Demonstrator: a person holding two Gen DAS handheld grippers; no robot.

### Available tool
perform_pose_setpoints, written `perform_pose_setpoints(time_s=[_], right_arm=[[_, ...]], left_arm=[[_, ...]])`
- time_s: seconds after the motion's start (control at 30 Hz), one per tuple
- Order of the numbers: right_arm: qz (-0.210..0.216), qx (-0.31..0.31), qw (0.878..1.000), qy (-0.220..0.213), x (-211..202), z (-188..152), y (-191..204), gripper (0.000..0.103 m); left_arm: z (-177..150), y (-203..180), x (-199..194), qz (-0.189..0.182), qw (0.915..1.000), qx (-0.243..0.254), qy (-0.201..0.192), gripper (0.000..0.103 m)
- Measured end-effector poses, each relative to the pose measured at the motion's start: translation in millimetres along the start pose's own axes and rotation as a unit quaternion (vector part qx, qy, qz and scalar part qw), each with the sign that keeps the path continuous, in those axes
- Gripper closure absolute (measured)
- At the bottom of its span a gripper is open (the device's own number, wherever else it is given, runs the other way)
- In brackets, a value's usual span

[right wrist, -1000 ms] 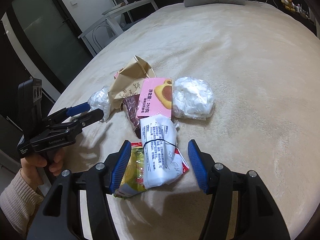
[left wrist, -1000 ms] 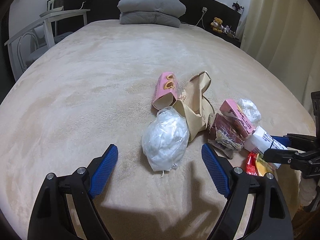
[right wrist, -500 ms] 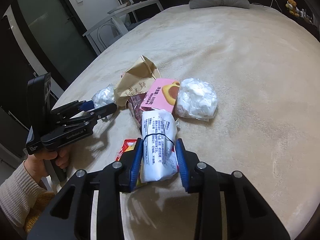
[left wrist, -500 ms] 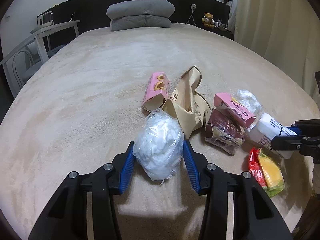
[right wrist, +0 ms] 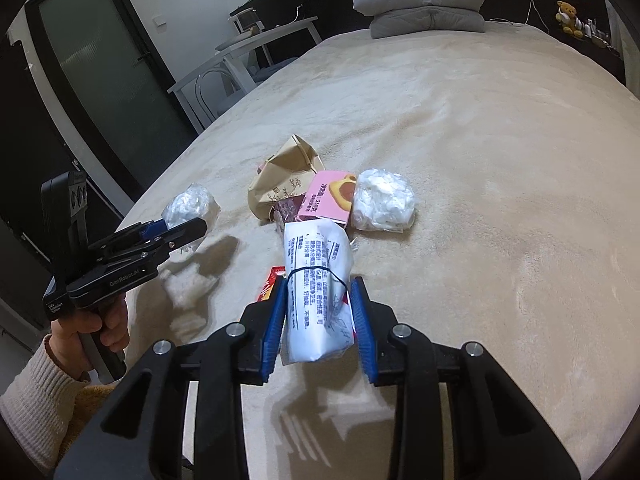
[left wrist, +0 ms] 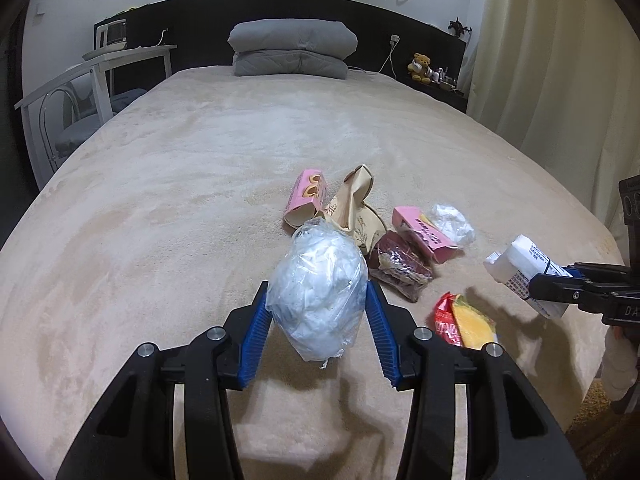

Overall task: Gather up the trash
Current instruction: 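Grasp the white plastic bag with the left gripper while the right grasps the white packet, then carry the white bag and white packet with both grippers down to the bin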

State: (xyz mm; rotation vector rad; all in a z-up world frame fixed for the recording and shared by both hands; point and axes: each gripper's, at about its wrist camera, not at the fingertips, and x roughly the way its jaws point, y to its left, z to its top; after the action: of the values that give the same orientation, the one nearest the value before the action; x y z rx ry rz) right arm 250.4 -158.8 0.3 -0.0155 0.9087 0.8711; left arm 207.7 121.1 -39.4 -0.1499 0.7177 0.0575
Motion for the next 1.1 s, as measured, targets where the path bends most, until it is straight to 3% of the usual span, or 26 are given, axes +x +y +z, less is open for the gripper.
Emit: perform_pose_setpoints(time_s=[0.4, 0.63, 1.1], right_arm=[[-0.002, 0.016, 0.999, -0.029, -46.6, -33.9, 15.3, 0.070], [0.006, 0.028, 0.998, -0.048, -74.1, -60.5, 23.9, 0.070], [0.021, 0.028, 0.998, -0.057, -108.9, -120.9, 51.4, 0.070]], left_arm=[[-26.9, -30.6, -55.0, -0.012, 0.9998, -0.002, -0.017, 0.057], [-49.2, -54.9, -89.6, -0.038, 0.9983, -0.015, -0.042, 0.057], [-103.0, -95.6, -146.9, -0.062, 0.9953, -0.024, -0.070, 0.057]])
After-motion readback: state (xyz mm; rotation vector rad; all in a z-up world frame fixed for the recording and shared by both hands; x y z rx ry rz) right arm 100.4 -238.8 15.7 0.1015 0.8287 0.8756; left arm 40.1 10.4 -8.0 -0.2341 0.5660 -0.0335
